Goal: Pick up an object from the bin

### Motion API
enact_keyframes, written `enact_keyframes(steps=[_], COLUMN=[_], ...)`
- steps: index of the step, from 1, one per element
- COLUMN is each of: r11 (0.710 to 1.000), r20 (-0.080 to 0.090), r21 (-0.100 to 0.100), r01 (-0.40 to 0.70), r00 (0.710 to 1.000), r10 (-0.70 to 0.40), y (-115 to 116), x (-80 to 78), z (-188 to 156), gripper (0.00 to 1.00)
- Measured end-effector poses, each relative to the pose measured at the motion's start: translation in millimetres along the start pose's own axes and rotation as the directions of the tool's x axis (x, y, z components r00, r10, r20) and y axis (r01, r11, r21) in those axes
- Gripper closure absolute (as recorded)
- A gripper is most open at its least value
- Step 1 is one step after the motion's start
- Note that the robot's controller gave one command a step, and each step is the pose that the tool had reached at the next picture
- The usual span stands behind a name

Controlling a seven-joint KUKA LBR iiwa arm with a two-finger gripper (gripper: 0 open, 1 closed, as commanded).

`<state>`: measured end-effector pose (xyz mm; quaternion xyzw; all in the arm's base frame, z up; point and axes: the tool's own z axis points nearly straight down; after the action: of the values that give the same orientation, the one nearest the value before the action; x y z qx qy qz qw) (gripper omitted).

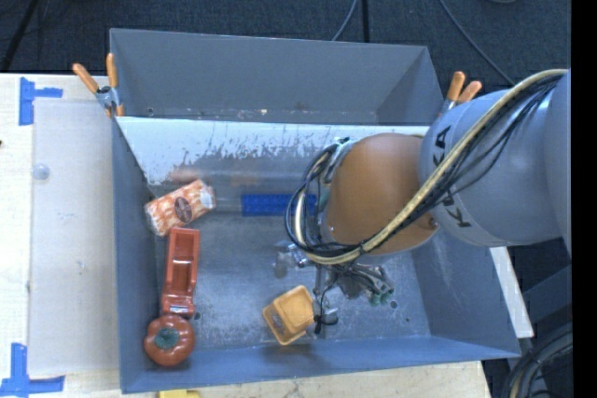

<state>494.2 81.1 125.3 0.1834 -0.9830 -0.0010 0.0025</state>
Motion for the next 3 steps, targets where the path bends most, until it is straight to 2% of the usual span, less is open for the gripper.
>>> enact_keyframes(steps=[1, 2, 3], r11=[1.0, 0.955, 0.961], r20=[-0.002, 0.005, 0.027], r21=[0.0, 0.003, 0.013], r01=[0.022, 0.295, 0.277], r00=[1.0, 0.955, 0.96], r10=[-0.022, -0.295, -0.277], y=[13, 13, 9], x=[-3.3, 4.9, -1.3], z=[6, 49, 71], gripper=[0.0, 0.0, 1.0])
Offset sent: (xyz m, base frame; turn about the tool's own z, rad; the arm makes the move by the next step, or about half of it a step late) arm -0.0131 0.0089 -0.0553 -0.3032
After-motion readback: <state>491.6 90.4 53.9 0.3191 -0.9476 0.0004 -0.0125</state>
